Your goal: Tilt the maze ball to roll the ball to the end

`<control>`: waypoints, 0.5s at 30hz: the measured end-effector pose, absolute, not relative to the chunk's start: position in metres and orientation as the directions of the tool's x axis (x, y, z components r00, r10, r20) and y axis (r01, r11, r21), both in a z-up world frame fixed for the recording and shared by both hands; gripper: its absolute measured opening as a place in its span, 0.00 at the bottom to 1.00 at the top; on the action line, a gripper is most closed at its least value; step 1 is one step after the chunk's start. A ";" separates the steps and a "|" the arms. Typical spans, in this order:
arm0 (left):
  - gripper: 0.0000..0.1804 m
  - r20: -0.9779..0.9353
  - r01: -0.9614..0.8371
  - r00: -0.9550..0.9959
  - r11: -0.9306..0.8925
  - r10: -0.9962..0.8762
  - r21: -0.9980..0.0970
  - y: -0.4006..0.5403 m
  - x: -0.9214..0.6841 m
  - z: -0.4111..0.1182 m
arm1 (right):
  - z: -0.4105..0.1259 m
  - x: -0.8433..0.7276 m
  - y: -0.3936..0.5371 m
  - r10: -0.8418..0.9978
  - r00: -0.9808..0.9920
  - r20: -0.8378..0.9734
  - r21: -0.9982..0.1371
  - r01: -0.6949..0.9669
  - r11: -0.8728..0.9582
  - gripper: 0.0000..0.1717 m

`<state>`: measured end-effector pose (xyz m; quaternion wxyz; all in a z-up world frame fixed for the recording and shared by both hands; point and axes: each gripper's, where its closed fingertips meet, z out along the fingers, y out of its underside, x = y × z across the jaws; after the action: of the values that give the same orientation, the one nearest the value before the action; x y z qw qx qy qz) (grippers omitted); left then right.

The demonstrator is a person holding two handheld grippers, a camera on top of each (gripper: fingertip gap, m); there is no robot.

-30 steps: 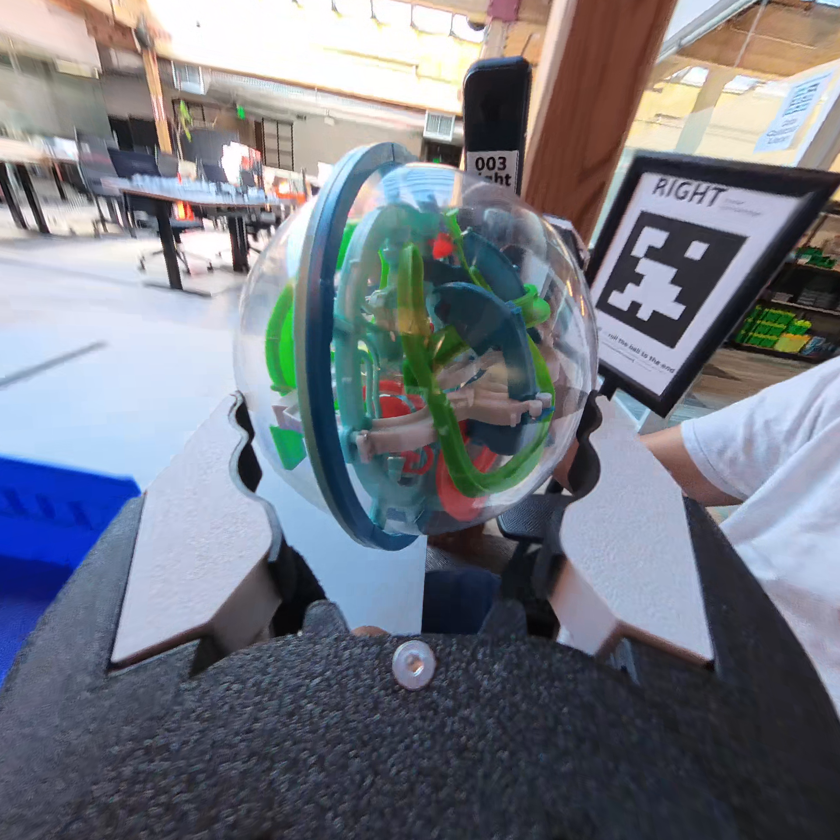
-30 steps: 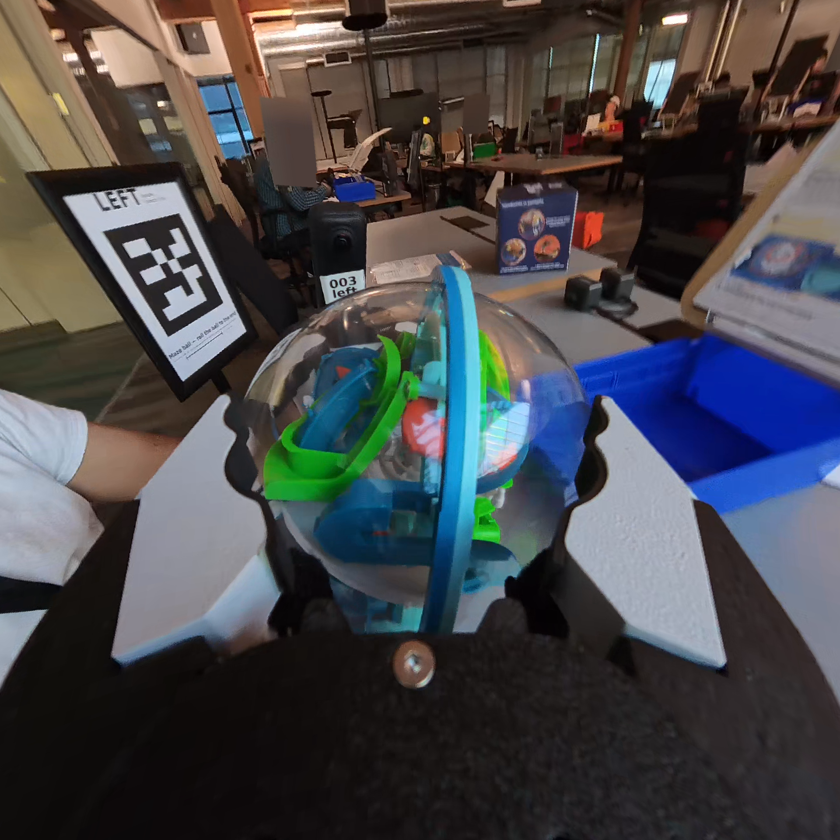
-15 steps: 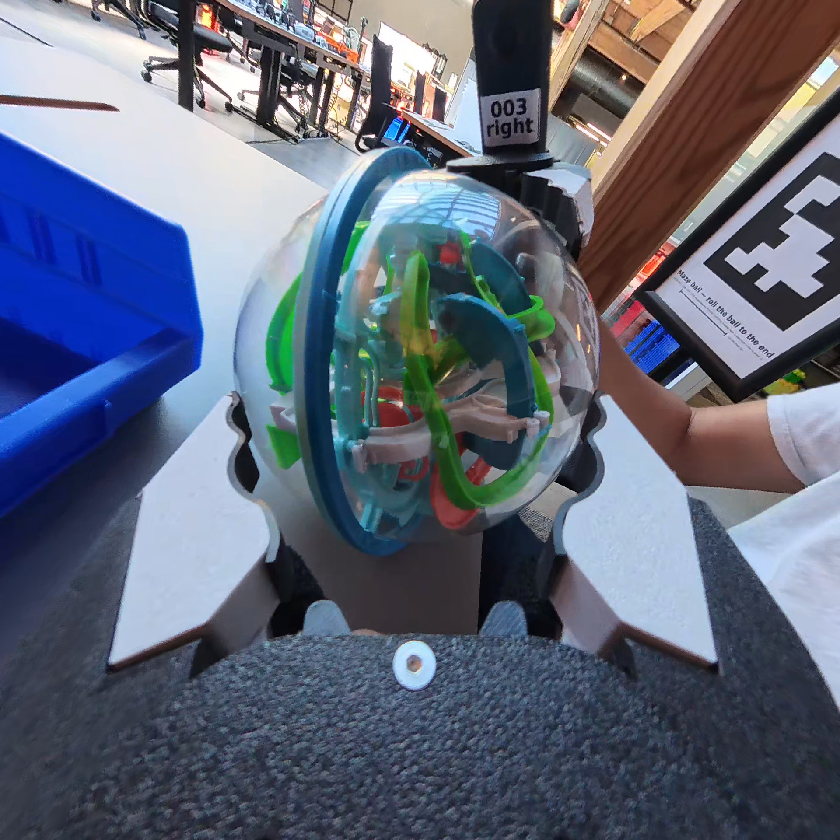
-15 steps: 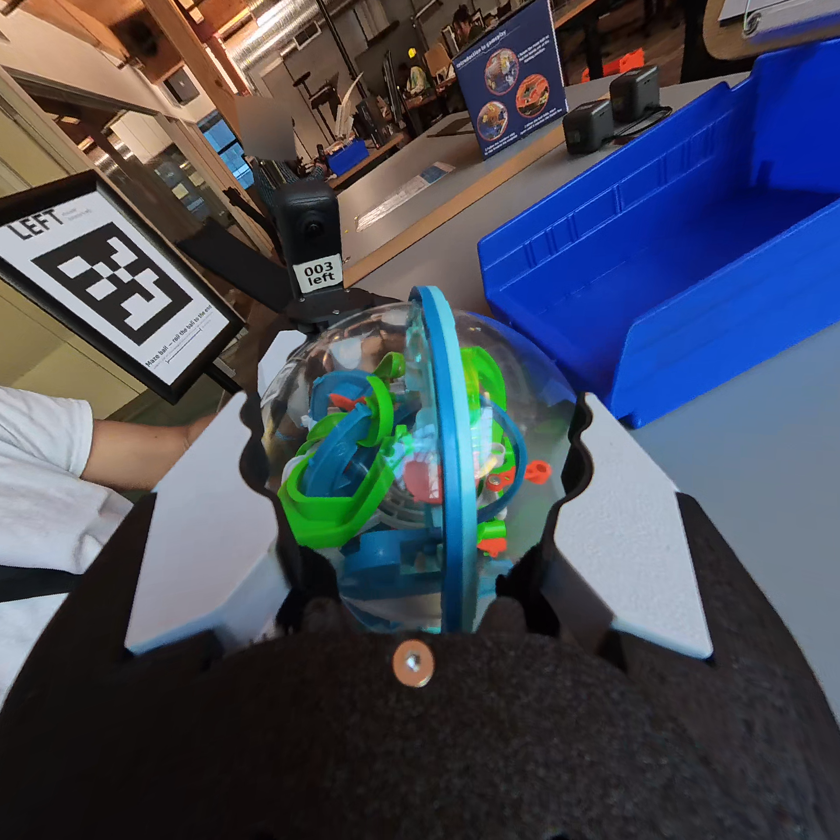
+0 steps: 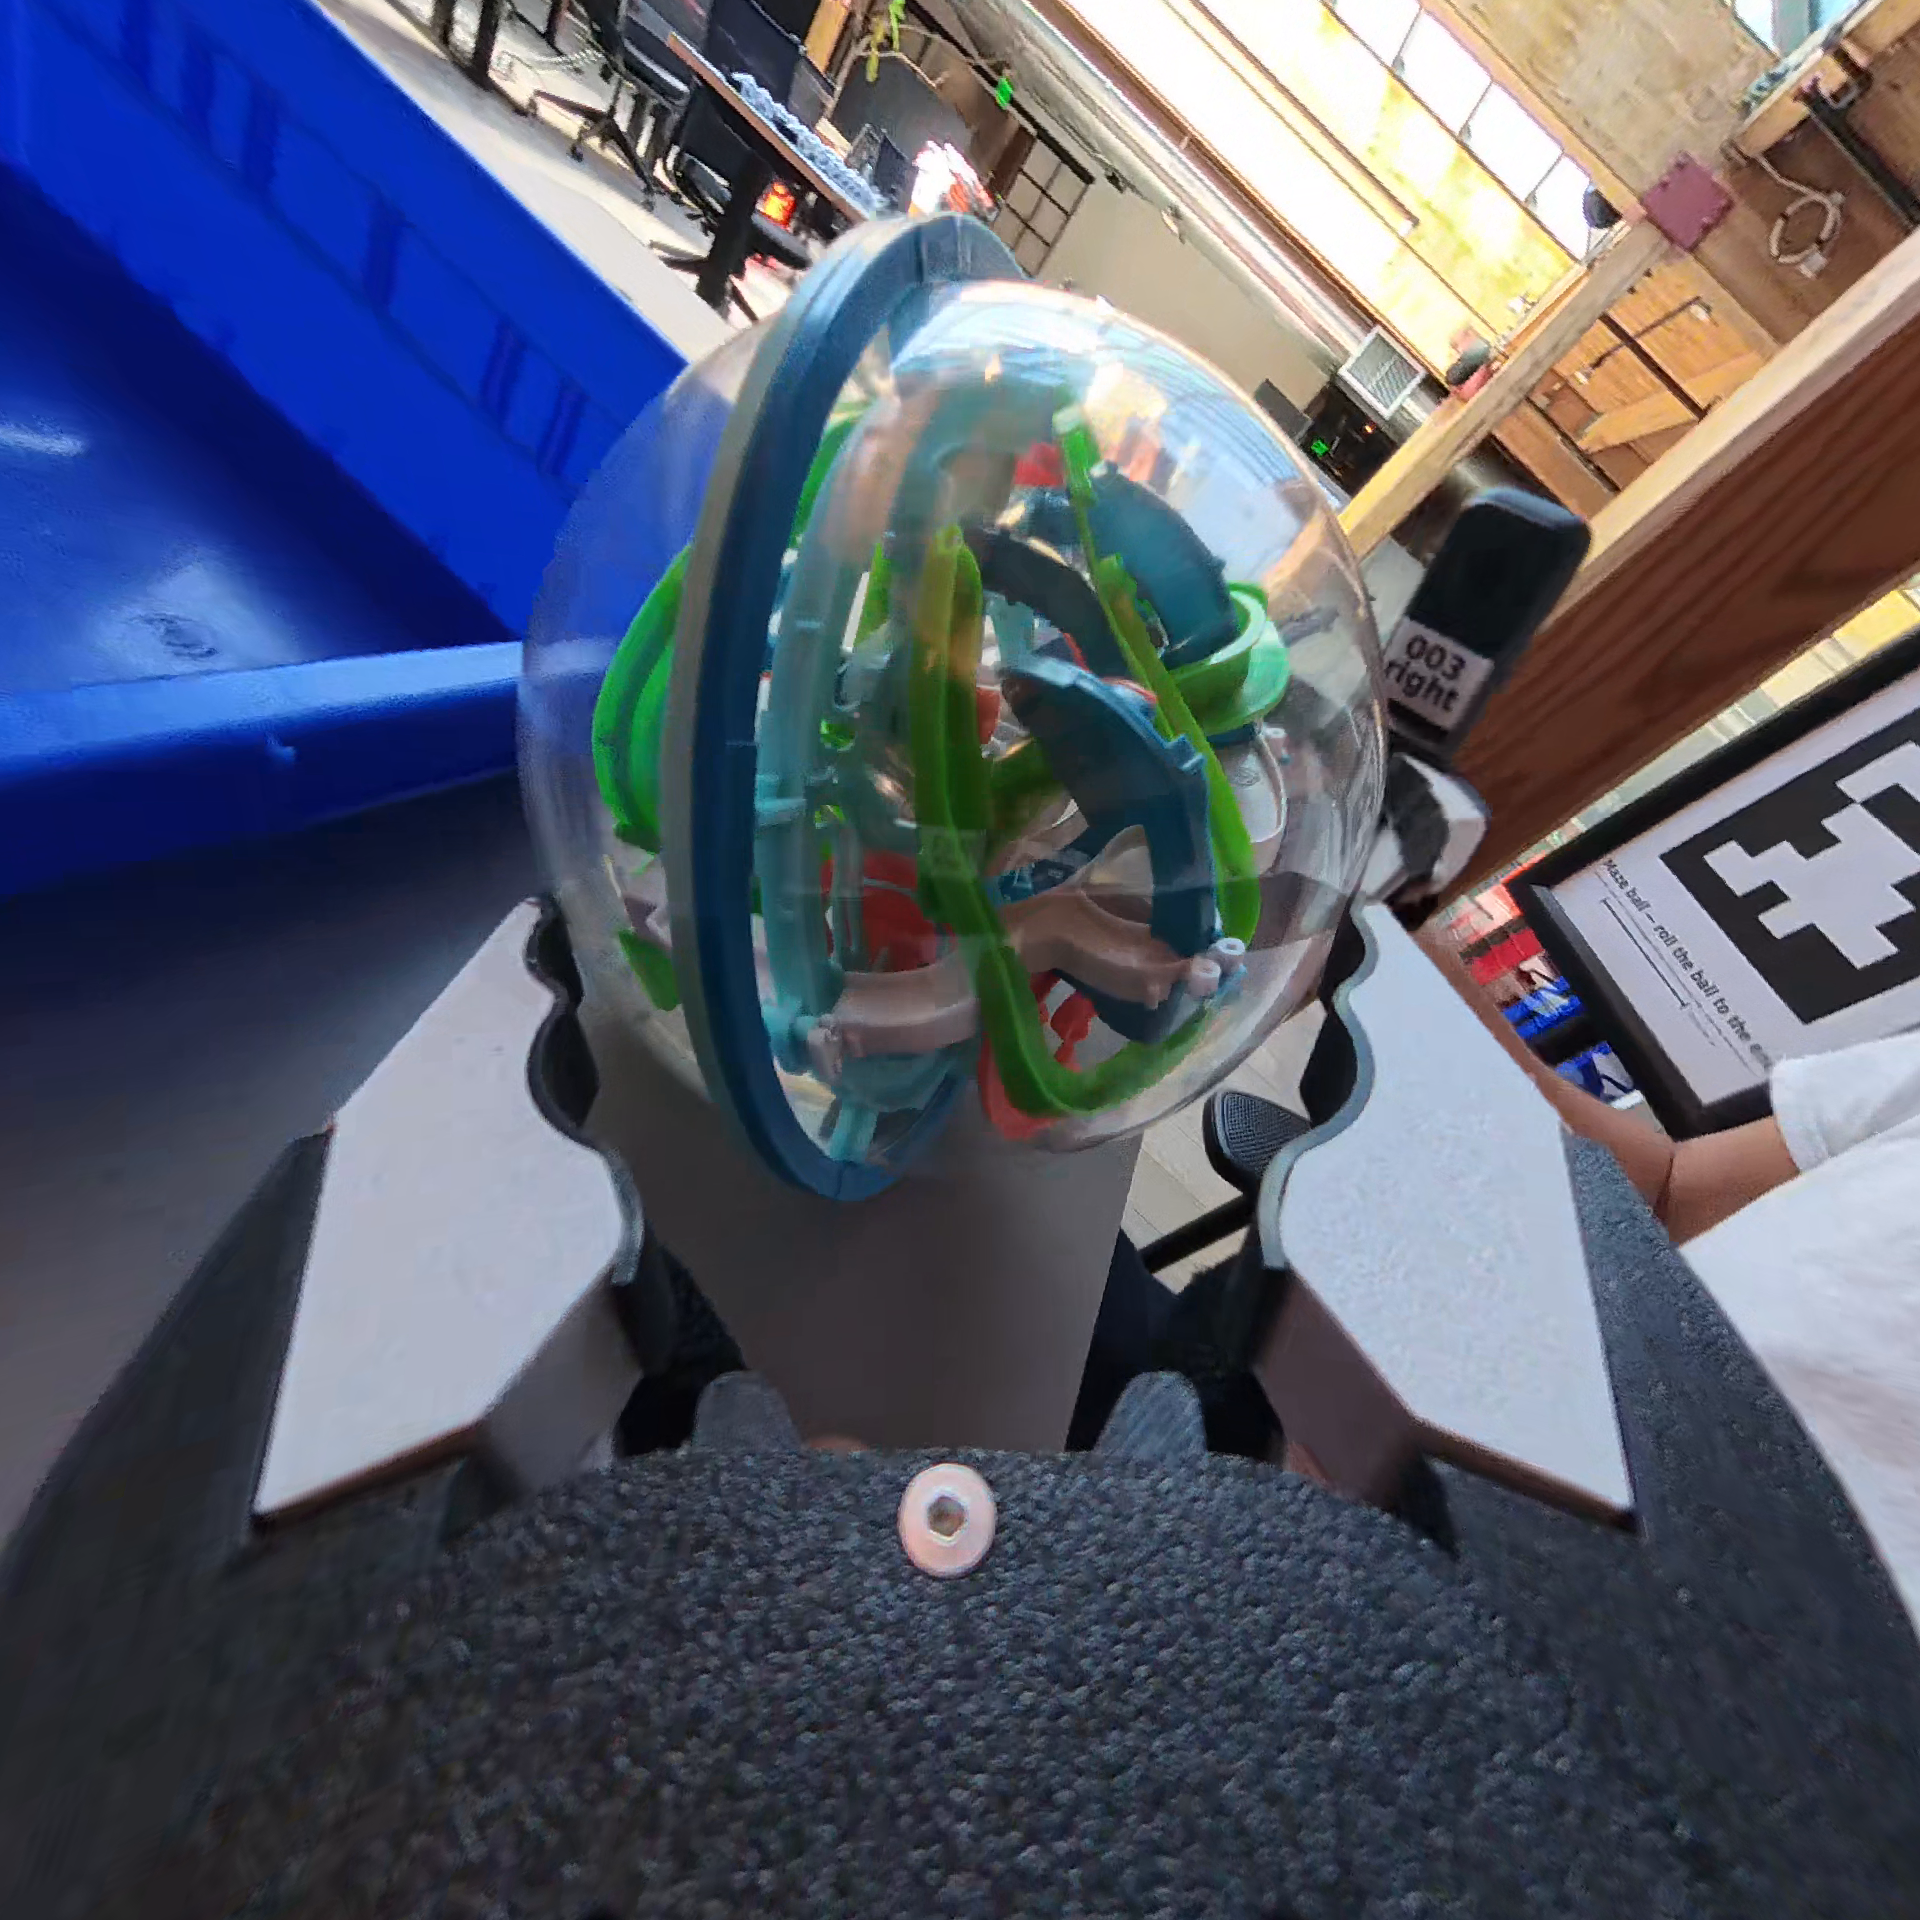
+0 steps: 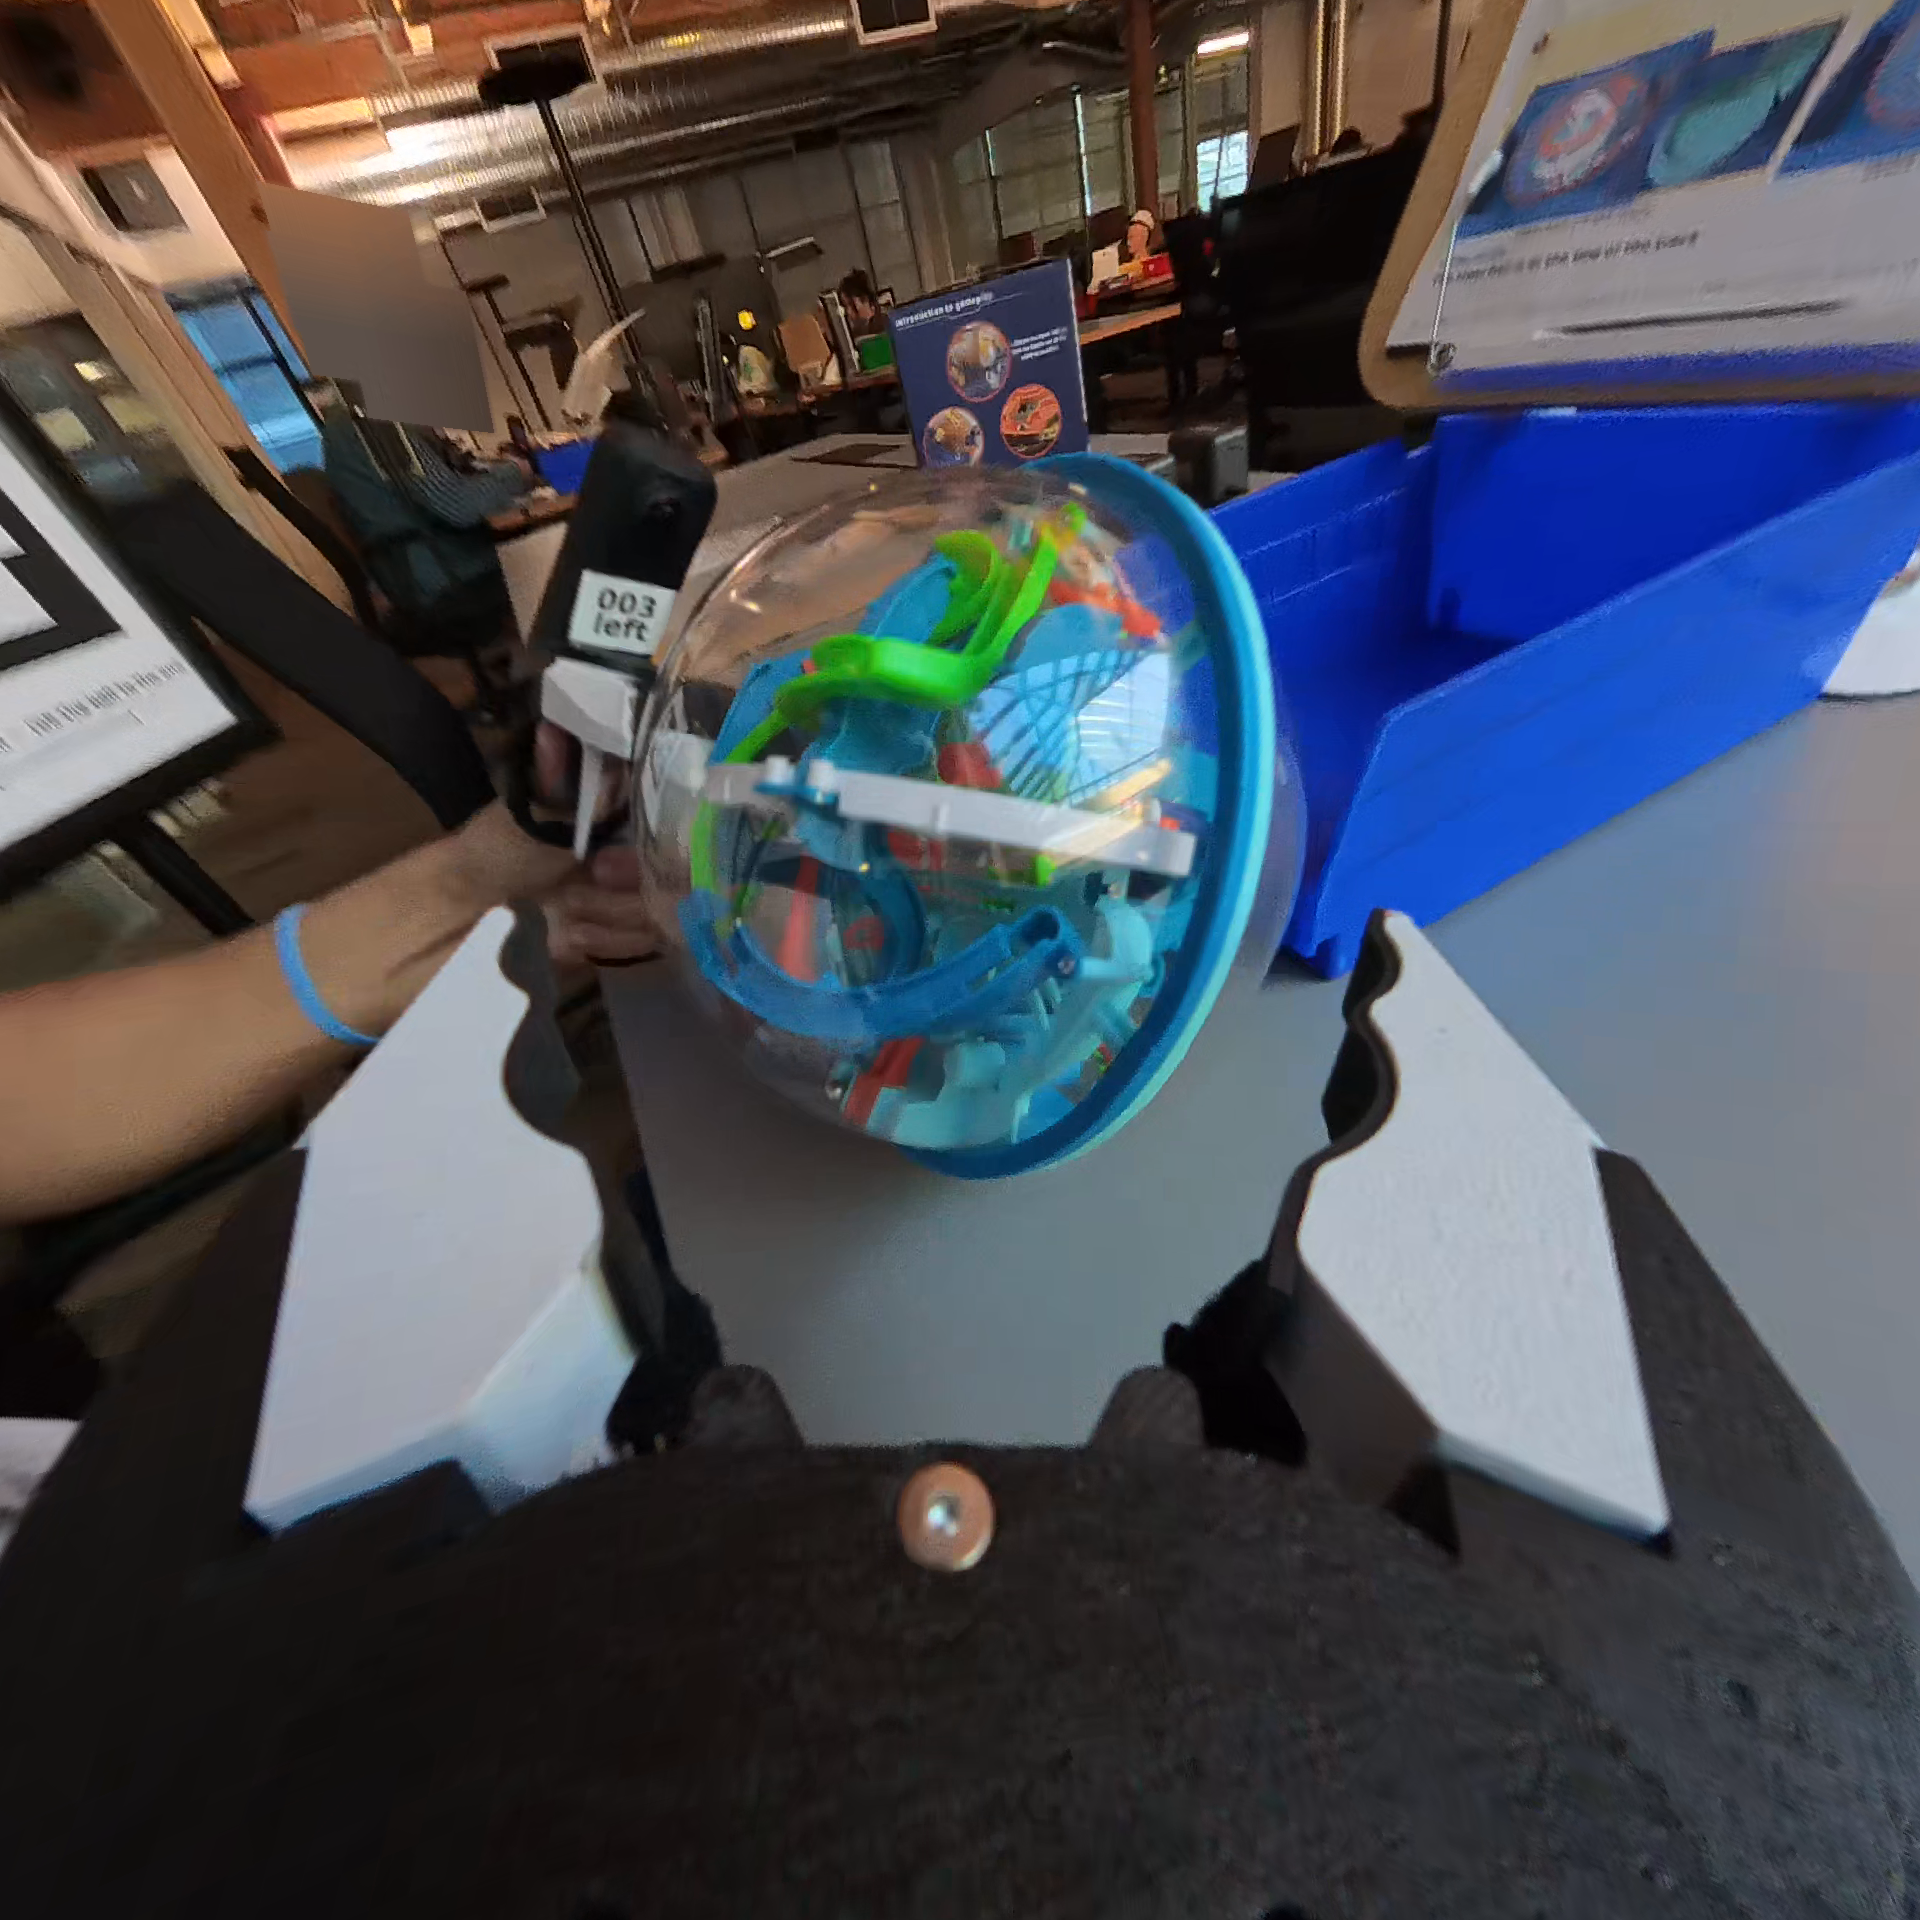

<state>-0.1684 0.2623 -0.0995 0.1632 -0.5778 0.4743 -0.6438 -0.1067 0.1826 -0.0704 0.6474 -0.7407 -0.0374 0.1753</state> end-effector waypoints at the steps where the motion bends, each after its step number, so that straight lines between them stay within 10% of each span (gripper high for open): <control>1: 0.76 0.592 -0.341 -0.263 -0.500 -0.762 -0.796 0.263 -0.172 -0.101 | -0.075 -0.111 0.185 0.264 0.953 -0.151 -0.982 -0.113 -0.153 0.84; 15: 0.72 0.515 -0.324 -0.215 -0.437 -0.830 -0.839 0.247 -0.185 -0.092 | -0.100 -0.132 0.210 0.093 0.989 0.116 -0.968 0.133 -0.211 0.90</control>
<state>-0.1852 0.2473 -0.0917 0.2081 -0.5909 0.4880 -0.6077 -0.1320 0.2102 -0.0997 0.6240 -0.7779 -0.0726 -0.0162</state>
